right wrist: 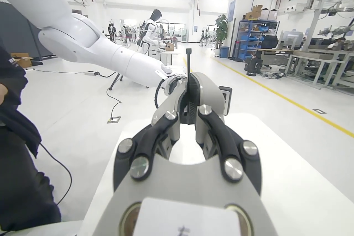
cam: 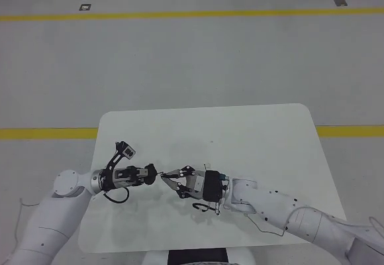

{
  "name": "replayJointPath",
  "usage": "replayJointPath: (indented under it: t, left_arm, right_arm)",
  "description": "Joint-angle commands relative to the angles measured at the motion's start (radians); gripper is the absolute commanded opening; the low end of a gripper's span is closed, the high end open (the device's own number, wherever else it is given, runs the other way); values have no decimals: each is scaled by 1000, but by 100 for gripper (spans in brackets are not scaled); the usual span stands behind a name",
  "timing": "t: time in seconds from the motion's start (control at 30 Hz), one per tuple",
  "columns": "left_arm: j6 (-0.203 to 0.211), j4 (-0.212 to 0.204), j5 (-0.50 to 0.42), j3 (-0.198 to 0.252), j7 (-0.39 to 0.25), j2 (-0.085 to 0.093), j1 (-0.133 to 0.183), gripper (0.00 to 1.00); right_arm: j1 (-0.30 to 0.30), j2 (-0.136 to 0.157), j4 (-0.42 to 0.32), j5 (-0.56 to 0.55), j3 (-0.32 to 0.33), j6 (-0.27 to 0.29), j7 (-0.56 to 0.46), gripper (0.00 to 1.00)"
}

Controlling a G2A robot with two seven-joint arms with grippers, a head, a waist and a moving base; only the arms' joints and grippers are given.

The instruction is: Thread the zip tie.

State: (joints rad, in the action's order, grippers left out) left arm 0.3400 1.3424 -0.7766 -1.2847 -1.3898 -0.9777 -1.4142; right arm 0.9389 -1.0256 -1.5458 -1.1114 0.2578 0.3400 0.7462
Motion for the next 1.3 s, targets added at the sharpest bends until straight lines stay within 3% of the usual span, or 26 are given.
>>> replayJointPath:
  t: [0.0, 0.23, 0.4, 0.6, 1.03, 1.27]
  left_arm:
    - [0, 0, 0, 0, 0, 0, 0, 0]
    - [-2, 2, 1, 1, 6, 0, 0, 0]
    - [-37, 30, -5, 18, 0, 3, -4, 0]
    - [-47, 55, 17, 47, 0, 34, -2, 0]
    - [-2, 45, -31, 107, 0, 95, 17, 0]
    - [-2, 45, -31, 107, 0, 95, 17, 0]
  right_arm:
    - [1, 0, -1, 0, 1, 0, -2, 0]
    - [1, 0, -1, 0, 1, 0, -2, 0]
    - [16, -1, -12, -16, 19, 0, -22, 0]
    - [21, 0, -11, -42, 27, 0, -29, 0]
    - [19, 1, -11, -46, 24, 0, 5, 0]
    - [44, -3, -16, -72, 48, 0, -41, 0]
